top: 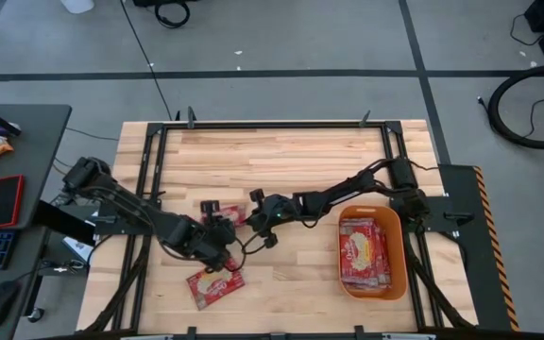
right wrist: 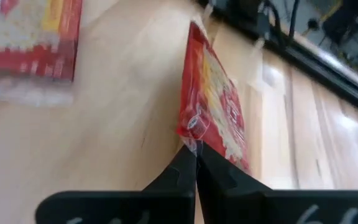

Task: Sort popcorn bags into baskets
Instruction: Put the red popcorn bag into the orange bin

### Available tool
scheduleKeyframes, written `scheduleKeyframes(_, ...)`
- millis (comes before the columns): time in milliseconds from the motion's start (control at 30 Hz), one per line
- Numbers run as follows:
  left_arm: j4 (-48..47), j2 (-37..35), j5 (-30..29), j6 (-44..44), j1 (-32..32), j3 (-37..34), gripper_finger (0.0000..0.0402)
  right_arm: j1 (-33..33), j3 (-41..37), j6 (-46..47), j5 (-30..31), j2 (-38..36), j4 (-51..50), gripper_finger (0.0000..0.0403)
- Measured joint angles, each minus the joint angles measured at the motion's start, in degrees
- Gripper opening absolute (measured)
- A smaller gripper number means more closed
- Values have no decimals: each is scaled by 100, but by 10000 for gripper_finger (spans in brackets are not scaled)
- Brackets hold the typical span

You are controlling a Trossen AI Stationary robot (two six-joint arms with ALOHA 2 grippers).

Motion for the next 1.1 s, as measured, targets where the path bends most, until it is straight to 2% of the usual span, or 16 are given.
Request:
scheduleKeyframes(300,558,-968,-336,60,-147,-1058,115,225,0,-188,189,-1060,-1918,6)
scheduleKeyframes(500,1518,-1579,-830,830,-24,-1593,114,436,0,-471,186,-1976,-3075,5)
scheduleKeyframes(700,3472,-1915,-871,2029,186,-1928,114,750,0,-1060,165,-2942,-3678,5)
scheduleKeyframes(833,4788,-1909,-527,2998,293,-2106,114,922,0,-1471,165,-3451,-4085,5)
scheduleKeyframes(967,5887,-1904,-9,3648,371,-2274,114,1142,0,-1160,166,-3920,-4371,5)
scheduleKeyframes(1100,6876,-1904,186,4160,378,-2548,114,1450,0,-465,156,-4372,-4612,5)
